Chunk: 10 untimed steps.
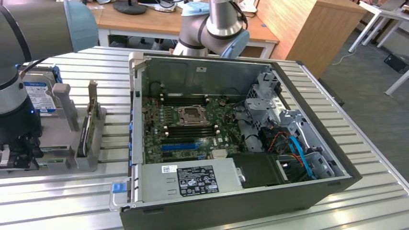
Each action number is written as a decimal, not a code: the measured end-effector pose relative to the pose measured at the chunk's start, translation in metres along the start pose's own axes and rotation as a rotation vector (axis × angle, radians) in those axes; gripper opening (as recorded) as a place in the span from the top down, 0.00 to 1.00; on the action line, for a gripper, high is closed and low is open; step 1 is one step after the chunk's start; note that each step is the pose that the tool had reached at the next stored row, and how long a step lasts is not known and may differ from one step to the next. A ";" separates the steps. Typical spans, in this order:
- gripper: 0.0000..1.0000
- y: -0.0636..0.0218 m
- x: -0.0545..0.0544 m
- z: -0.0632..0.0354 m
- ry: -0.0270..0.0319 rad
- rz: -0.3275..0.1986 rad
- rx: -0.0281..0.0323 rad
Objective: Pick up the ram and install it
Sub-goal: 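Pick up the ram and move it above insertion slot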
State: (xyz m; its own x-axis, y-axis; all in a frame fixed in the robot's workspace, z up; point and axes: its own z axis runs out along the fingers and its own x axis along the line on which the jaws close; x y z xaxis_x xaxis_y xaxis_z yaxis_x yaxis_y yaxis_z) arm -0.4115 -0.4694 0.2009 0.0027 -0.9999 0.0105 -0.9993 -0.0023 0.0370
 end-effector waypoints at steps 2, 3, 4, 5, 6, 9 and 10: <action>0.64 -0.0033 0.000 -0.0001 -0.0001 0.000 0.0001; 0.64 -0.0051 0.000 -0.0002 -0.0001 0.000 -0.0001; 0.64 -0.0064 0.000 -0.0002 -0.0001 0.000 0.0000; 0.64 -0.0067 0.000 -0.0002 -0.0001 0.000 0.0001; 0.64 -0.0067 0.000 -0.0002 -0.0001 0.000 0.0001; 0.64 -0.0067 0.000 -0.0002 -0.0001 0.000 0.0000; 0.64 -0.0067 0.000 -0.0002 0.0000 0.000 0.0000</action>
State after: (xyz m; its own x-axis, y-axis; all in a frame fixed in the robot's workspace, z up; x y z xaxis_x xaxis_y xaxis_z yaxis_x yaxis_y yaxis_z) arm -0.4048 -0.4694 0.2008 0.0026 -0.9999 0.0104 -0.9993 -0.0022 0.0370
